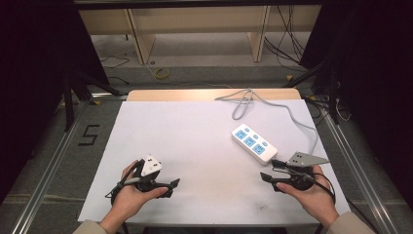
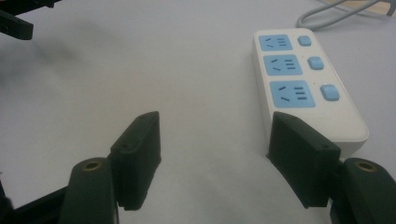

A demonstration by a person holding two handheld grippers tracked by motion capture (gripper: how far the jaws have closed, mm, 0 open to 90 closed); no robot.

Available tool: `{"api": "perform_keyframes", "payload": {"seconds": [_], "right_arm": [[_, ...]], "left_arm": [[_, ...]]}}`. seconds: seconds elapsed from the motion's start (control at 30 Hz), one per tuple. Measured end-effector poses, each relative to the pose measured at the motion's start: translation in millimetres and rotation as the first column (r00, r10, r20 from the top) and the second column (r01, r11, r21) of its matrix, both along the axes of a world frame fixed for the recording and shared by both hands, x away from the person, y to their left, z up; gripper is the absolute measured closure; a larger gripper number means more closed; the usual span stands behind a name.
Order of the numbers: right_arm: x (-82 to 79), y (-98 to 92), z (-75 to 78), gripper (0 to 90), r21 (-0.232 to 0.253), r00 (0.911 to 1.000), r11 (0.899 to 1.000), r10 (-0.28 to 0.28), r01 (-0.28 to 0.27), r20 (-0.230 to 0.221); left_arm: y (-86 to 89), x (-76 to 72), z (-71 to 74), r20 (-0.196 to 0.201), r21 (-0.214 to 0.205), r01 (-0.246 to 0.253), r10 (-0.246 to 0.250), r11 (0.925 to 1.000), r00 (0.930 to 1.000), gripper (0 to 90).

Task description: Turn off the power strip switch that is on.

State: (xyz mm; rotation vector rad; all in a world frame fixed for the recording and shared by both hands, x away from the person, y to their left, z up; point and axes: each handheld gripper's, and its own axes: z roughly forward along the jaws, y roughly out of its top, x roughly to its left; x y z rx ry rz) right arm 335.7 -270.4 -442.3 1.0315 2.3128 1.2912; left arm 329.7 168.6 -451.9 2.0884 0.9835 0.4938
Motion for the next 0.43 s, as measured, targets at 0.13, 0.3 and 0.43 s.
{"api": "perform_keyframes", "payload": {"seconds": [0.13, 0.3, 0.43], "right_arm": [[1.9, -0.9, 0.2, 34.3, 0.007, 1.0, 1.0, -0.005, 0.005, 0.004], [1.4, -1.0, 0.6, 33.9, 0.01, 1.0, 1.0, -0.001, 0.001, 0.003], [2.1, -1.1, -0.1, 33.6, 0.009, 1.0, 1.0, 0.001, -0.001, 0.0]], "left_arm": [[-0.3, 0.1, 0.2, 0.003, 0.001, 0.0, 0.0, 1.0, 1.0, 12.4], [-0.1, 0.5, 0.0, -0.001, 0.002, -0.001, 0.001, 1.0, 1.0, 12.4], [-1.6, 1.0, -0.6, -0.005, -0.004, 0.001, -0.001, 1.0, 1.0, 12.5]]}}
